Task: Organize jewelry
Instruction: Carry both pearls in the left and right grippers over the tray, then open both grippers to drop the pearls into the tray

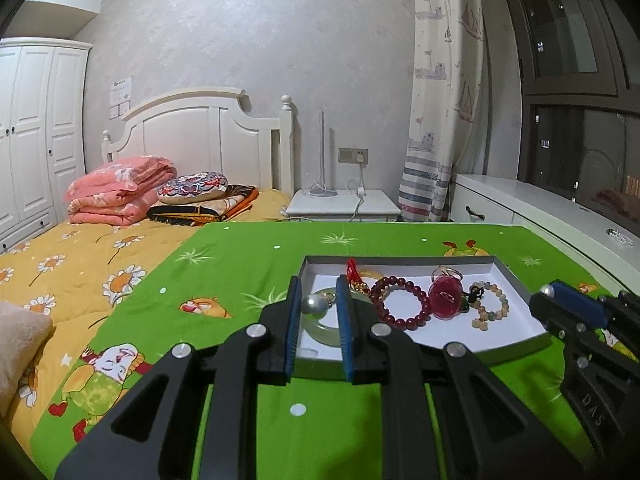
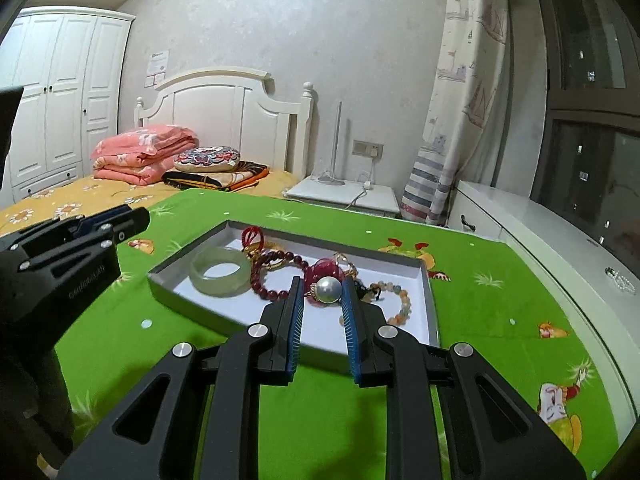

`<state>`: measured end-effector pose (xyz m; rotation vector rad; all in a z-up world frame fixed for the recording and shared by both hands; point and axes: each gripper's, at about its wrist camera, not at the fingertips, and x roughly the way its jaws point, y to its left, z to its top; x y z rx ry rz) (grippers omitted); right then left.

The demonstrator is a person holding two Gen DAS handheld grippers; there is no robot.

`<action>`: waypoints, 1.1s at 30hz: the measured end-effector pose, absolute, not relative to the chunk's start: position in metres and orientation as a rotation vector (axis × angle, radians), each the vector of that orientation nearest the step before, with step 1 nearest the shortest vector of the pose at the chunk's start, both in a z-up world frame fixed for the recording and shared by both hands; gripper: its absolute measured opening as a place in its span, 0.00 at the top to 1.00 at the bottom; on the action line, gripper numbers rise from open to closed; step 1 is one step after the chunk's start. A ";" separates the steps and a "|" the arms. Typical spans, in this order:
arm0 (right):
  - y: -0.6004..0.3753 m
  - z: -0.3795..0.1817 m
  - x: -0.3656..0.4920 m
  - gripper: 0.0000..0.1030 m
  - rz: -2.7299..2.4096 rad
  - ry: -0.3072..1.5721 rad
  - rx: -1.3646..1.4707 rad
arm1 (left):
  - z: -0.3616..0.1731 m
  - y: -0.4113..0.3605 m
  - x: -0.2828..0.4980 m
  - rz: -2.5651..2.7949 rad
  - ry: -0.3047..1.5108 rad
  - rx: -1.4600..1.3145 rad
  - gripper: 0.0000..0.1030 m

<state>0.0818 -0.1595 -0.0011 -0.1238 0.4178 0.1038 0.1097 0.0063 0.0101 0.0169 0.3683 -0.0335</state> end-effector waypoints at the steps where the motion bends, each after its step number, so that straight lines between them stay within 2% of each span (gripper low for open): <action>1: -0.160 -0.001 0.084 0.81 0.103 0.421 -0.120 | 0.010 0.005 0.113 -0.034 0.372 0.017 0.83; 33: -0.170 -0.025 0.201 0.81 0.079 0.634 -0.075 | -0.008 -0.035 0.222 -0.030 0.490 0.087 0.83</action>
